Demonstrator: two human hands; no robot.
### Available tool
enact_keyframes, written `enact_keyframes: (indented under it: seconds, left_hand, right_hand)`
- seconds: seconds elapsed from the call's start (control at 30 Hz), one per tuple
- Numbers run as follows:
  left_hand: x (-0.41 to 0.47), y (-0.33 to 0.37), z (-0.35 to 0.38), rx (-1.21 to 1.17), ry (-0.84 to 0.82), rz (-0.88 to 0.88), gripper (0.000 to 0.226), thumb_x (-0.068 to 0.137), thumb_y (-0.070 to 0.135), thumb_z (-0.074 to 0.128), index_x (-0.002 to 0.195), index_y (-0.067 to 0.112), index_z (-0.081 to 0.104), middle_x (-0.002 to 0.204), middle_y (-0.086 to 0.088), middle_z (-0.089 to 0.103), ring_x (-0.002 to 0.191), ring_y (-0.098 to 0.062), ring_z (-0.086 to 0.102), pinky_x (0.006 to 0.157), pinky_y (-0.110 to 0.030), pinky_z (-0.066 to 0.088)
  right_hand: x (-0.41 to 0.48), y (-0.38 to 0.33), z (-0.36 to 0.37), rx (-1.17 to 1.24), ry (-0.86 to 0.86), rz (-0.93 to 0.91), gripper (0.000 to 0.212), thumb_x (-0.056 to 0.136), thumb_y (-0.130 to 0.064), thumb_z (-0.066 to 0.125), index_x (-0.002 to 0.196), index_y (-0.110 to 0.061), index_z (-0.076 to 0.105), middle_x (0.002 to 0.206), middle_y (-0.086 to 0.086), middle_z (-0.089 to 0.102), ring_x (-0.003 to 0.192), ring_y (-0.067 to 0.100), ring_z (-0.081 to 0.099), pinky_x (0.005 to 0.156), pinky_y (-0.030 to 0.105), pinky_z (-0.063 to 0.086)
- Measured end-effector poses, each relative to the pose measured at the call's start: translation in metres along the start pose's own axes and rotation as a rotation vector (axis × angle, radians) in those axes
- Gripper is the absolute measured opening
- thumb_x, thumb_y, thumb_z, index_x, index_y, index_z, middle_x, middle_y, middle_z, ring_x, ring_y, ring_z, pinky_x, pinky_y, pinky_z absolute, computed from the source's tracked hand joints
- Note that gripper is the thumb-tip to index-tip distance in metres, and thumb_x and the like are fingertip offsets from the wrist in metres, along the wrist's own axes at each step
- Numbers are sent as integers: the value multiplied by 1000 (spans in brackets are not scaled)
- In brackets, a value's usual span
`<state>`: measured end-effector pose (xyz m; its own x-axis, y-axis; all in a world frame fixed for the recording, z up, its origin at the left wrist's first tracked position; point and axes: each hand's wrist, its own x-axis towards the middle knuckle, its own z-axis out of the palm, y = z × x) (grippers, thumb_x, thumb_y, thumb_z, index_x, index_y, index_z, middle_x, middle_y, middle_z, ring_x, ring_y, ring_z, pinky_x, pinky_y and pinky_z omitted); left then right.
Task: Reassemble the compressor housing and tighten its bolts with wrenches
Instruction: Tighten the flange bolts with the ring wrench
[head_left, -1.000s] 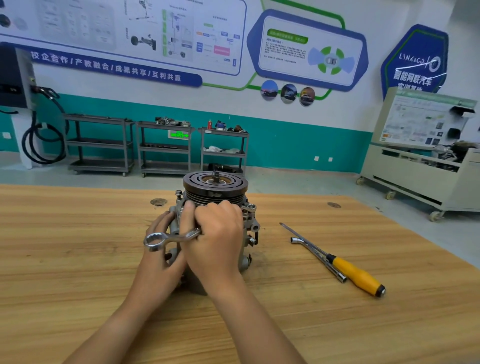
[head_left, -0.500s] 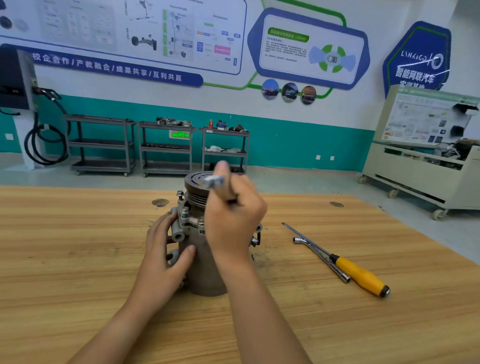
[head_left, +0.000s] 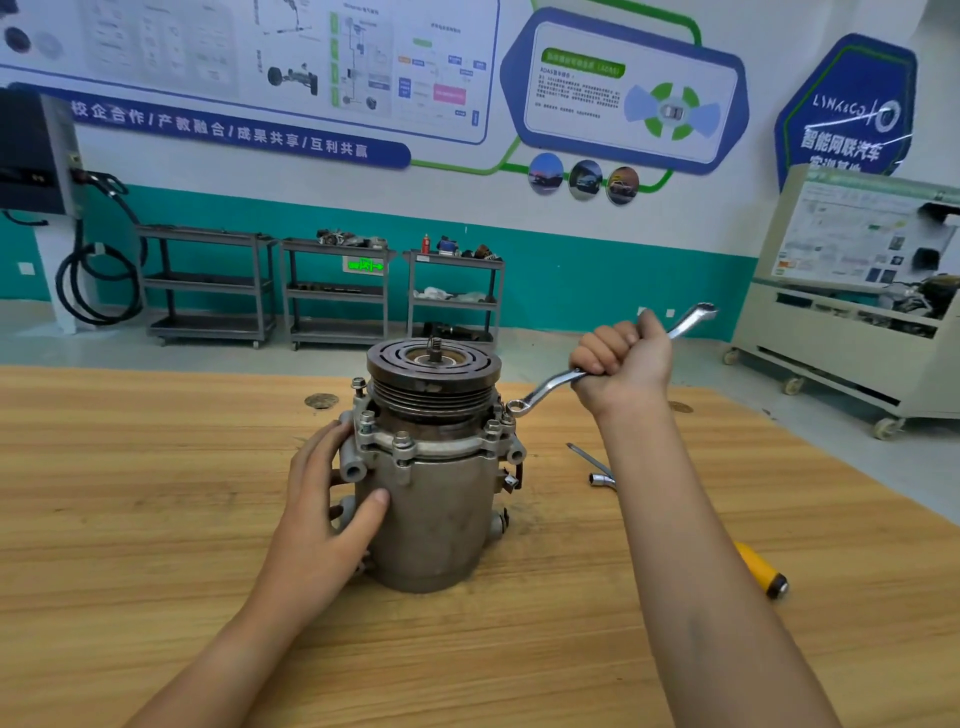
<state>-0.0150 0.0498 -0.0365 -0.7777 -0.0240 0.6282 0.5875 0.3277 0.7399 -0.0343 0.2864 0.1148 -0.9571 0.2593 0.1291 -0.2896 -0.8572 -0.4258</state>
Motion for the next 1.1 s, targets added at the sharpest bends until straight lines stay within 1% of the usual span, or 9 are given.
enact_keyframes:
  seconds: [0.13, 0.23, 0.3, 0.37, 0.47, 0.6, 0.8, 0.93, 1.1]
  left_hand:
    - [-1, 1, 0, 7, 2, 10, 73, 86, 12, 62, 121, 64, 26, 124, 52, 21, 131, -11, 33, 101, -43, 41]
    - [0, -1, 0, 12, -2, 17, 71, 86, 14, 64, 122, 63, 26, 125, 51, 22, 130, -12, 34, 101, -46, 41]
    - [0, 0, -1, 20, -7, 21, 64, 82, 27, 62, 123, 61, 27, 125, 51, 22, 130, -14, 34, 102, -48, 40]
    - [1, 0, -2, 29, -15, 14, 62, 76, 33, 56, 123, 60, 27, 125, 52, 21, 130, -15, 35, 102, -50, 40]
    - [1, 0, -2, 29, -18, 16, 62, 75, 34, 56, 123, 60, 26, 125, 51, 22, 129, -15, 35, 103, -51, 40]
    - [2, -2, -2, 19, -18, 24, 62, 76, 35, 56, 124, 60, 27, 127, 49, 22, 130, -9, 33, 103, -49, 40]
    - [1, -2, -1, -1, -4, 38, 64, 84, 25, 63, 122, 63, 27, 125, 50, 22, 128, -10, 34, 99, -42, 42]
    - [1, -2, 0, 10, 4, 25, 73, 86, 12, 63, 122, 63, 26, 125, 51, 21, 129, -8, 32, 103, -46, 40]
    - [1, 0, 0, 16, 3, 14, 72, 85, 8, 63, 123, 58, 28, 124, 51, 22, 130, -12, 34, 104, -49, 39]
  right_hand:
    - [17, 7, -12, 51, 50, 160, 61, 100, -31, 34, 41, -16, 31, 34, -6, 20, 24, 8, 16, 28, 15, 14]
    - [23, 10, -14, 46, 67, 232, 53, 100, -27, 37, 49, -17, 29, 34, -6, 20, 23, 9, 18, 27, 14, 14]
    - [27, 11, -9, 9, 60, 259, 61, 99, -27, 37, 40, -16, 30, 33, -7, 21, 23, 8, 18, 27, 14, 14]
    - [32, 15, -2, -53, 53, 283, 67, 99, -27, 38, 33, -16, 30, 33, -7, 20, 23, 8, 18, 26, 15, 14]
    - [37, 22, 7, -133, 35, 319, 67, 99, -26, 39, 33, -16, 29, 33, -7, 20, 23, 8, 17, 26, 15, 14]
    - [41, 22, 4, -112, 20, 362, 66, 99, -25, 38, 34, -16, 29, 32, -6, 20, 23, 9, 18, 26, 16, 14]
    - [42, 13, -4, -95, 57, 338, 68, 99, -24, 38, 31, -15, 30, 31, -6, 21, 22, 9, 18, 26, 15, 14]
    - [42, 15, -4, -98, 83, 317, 69, 99, -25, 38, 31, -15, 30, 31, -7, 21, 22, 9, 18, 25, 16, 14]
    - [43, 17, 5, -191, 89, 312, 66, 99, -24, 39, 34, -17, 28, 33, -7, 20, 23, 8, 17, 27, 14, 14]
